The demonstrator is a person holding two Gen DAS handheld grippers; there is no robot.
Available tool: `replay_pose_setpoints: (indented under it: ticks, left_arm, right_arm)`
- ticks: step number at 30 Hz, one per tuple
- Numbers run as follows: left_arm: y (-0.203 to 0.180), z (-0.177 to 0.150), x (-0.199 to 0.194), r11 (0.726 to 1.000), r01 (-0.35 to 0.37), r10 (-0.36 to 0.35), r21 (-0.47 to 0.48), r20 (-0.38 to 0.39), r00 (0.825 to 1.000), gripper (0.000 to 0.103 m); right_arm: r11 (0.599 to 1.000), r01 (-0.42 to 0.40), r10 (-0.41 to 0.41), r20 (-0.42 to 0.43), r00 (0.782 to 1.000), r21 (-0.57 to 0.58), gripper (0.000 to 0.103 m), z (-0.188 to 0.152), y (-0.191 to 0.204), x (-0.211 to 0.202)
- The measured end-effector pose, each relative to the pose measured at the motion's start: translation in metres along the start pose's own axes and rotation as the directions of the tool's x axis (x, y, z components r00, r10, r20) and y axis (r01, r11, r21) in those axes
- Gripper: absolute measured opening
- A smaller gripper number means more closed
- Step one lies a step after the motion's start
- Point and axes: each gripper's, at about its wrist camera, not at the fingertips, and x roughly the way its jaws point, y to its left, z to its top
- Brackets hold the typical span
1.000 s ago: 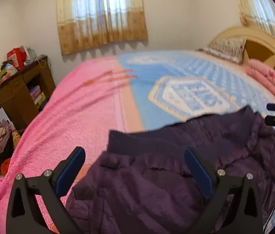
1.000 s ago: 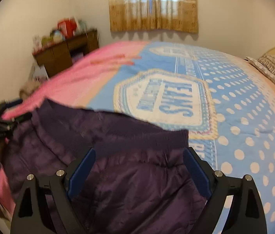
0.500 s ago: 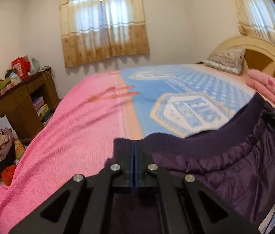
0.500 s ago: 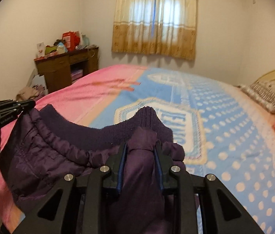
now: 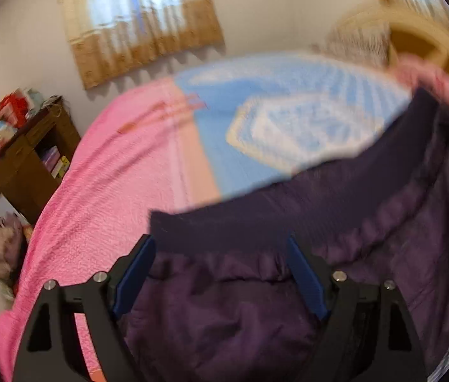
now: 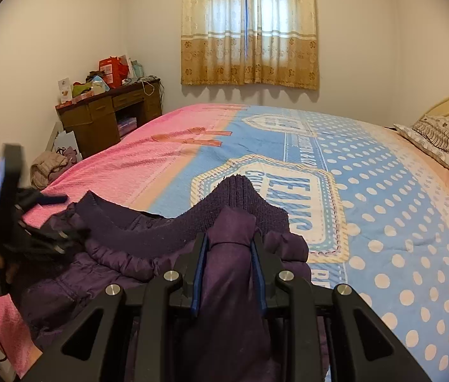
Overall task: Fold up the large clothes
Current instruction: 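Hold the ribbed hem with both grippers and fold it over toward the collar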
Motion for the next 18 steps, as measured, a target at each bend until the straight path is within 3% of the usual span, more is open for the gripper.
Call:
replay_pose_setpoints:
  ticks: [1, 2, 3, 4, 8, 13, 18]
  left_arm:
    - [-0.004, -0.002, 0.007, 1.0, 0.003, -0.002, 0.019, -0.029, 1.0, 0.045]
    - [-0.006, -0.005, 0.015, 0.999, 0.049, -0.047, 0.024, -0.072, 0.996, 0.009]
    - [-0.007, -0.007, 0.019, 0.999, 0.043, -0.039, 0.03, -0.102, 0.994, 0.006]
    - [-0.008, -0.007, 0.016, 0.998, 0.04, -0.037, 0.039, -0.085, 0.996, 0.004]
    - [0.006, -0.003, -0.014, 1.0, 0.013, -0.012, -0.027, 0.031, 0.999, 0.002]
    - [0.021, 0.018, -0.041, 0.996, -0.035, 0.046, -0.08, 0.143, 0.989, 0.001]
    - [0.014, 0.027, 0.006, 0.986, -0.161, 0.164, -0.035, 0.125, 0.978, 0.0]
  right_arm:
    - [1.0, -0.002, 0.002, 0.003, 1.0, 0.0, 0.026, 0.0, 0.001, 0.0]
    - [1.0, -0.004, 0.004, 0.004, 1.0, 0.001, 0.026, 0.0, 0.001, -0.001]
    - [1.0, -0.007, 0.007, 0.008, 1.0, 0.002, 0.026, 0.001, 0.002, -0.002]
    - [1.0, -0.007, 0.007, 0.013, 1.0, 0.002, 0.026, 0.001, 0.003, -0.004]
    - [1.0, -0.008, 0.008, 0.05, 0.999, 0.01, 0.026, 0.005, 0.001, -0.015]
    - [1.0, 0.015, -0.016, 0.067, 0.998, 0.021, 0.026, 0.013, 0.001, -0.012]
    - [0.997, 0.058, -0.056, -0.032, 0.998, 0.059, 0.026, 0.007, -0.006, 0.038]
